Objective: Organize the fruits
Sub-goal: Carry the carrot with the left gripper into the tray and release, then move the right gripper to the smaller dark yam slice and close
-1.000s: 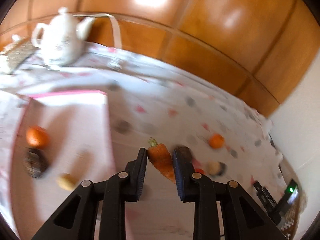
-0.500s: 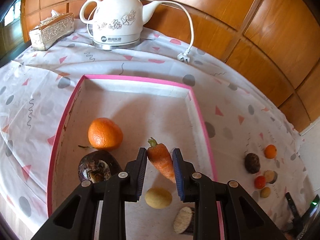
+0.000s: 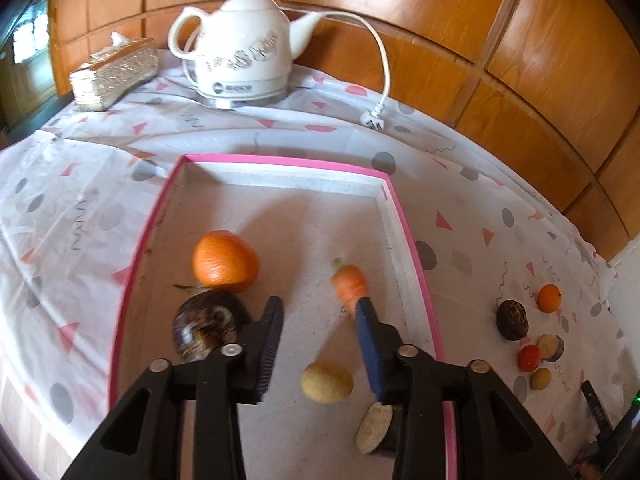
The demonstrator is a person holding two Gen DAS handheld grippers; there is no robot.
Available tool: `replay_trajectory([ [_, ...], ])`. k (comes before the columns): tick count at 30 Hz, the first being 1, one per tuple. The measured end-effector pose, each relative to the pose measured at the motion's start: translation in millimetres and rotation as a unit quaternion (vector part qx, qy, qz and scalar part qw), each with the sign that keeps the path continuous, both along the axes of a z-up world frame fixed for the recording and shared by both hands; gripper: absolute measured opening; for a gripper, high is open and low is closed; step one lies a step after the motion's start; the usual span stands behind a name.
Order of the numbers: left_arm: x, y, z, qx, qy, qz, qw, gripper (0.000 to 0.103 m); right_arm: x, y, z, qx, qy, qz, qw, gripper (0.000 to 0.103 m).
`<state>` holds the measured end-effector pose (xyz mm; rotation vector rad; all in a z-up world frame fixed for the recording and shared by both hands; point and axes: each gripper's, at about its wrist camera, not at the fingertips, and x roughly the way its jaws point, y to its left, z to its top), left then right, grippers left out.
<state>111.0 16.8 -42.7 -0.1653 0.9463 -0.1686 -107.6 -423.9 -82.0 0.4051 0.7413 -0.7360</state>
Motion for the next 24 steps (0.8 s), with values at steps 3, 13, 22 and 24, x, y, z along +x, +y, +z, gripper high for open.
replay_trajectory([
  [3, -10.7, 6.7, 7.1, -0.005, -0.011, 0.015, 0.9998, 0.05, 0.0, 0.5, 0.1, 0.0, 0.0, 0.0, 1.0, 0.067],
  [13, -48.4, 43.2, 15.6, -0.02, -0.026, 0.076, 0.9966, 0.066, 1.0, 2.5, 0.4, -0.001, 0.001, 0.001, 1.0, 0.068],
  [22, -70.5, 84.7, 1.1, -0.022, -0.01, 0.132, 0.991, 0.068, 4.5, 4.7, 1.3, -0.008, 0.016, 0.003, 1.0, 0.068],
  [24, -72.9, 91.0, -1.9, -0.022, -0.007, 0.141, 0.9897, 0.068, 4.5, 4.7, 1.8, -0.007, 0.018, 0.003, 1.0, 0.068],
])
